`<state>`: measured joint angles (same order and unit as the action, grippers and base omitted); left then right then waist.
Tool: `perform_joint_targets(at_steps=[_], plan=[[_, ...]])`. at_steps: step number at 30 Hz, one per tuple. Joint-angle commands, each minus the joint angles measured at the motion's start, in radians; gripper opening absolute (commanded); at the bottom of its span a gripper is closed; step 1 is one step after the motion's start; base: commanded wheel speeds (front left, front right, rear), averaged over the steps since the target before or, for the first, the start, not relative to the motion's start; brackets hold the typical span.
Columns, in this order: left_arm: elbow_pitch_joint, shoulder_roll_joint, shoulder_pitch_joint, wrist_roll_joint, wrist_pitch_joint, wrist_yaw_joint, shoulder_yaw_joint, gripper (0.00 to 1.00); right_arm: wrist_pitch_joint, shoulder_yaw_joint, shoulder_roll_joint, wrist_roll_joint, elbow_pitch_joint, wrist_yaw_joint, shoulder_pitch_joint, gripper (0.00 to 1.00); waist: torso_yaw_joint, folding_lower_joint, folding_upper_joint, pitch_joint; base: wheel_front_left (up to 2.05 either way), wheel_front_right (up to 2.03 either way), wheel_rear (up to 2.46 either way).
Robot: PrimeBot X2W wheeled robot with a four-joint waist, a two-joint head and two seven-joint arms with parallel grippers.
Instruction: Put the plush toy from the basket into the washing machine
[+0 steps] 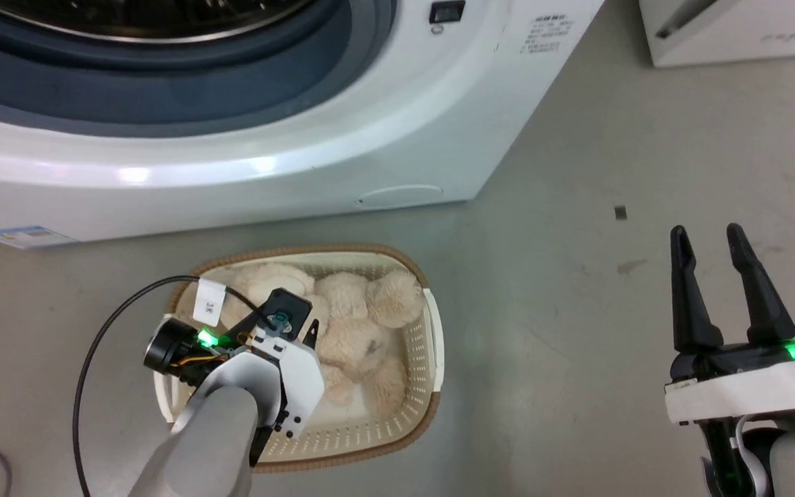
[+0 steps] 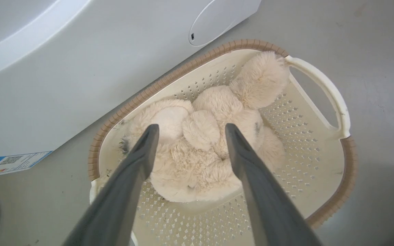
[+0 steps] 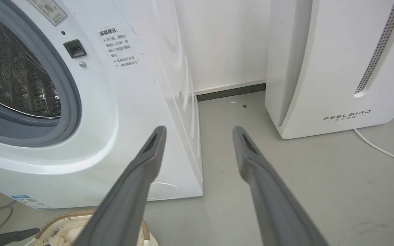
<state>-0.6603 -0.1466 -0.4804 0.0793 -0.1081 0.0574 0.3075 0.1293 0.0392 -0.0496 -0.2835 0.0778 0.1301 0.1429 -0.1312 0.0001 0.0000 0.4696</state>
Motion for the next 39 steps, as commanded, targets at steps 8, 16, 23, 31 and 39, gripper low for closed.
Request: perform_joint_targets(at_steps=[8,16,23,31,39], plan=[[-0.099,-0.034,-0.112,0.005,-0.012,0.016,0.053,1.00,0.025,0.010,0.000,-0.045,0.019,0.000,0.044,1.00,-0.033,-0.0001,0.0000,0.114,0.00,0.00,0.00],[-0.181,-0.063,-0.200,-0.019,-0.025,0.025,0.085,1.00,0.042,0.014,0.000,-0.081,0.036,0.000,0.075,1.00,-0.052,-0.0001,0.0000,0.202,0.00,0.00,0.00],[-0.253,-0.079,-0.271,-0.032,-0.023,0.033,0.123,1.00,0.056,0.017,0.000,-0.108,0.051,0.000,0.098,1.00,-0.066,-0.0001,0.0000,0.269,0.00,0.00,0.00],[-0.335,-0.094,-0.348,-0.037,-0.020,0.038,0.173,1.00,0.073,0.020,0.000,-0.137,0.063,0.000,0.123,1.00,-0.082,-0.0001,0.0000,0.340,0.00,0.00,0.00],[-0.418,-0.109,-0.405,-0.043,-0.033,0.022,0.220,1.00,0.089,0.010,-0.001,-0.172,0.057,0.000,0.136,1.00,-0.106,-0.0001,0.0000,0.385,0.00,0.00,0.00]])
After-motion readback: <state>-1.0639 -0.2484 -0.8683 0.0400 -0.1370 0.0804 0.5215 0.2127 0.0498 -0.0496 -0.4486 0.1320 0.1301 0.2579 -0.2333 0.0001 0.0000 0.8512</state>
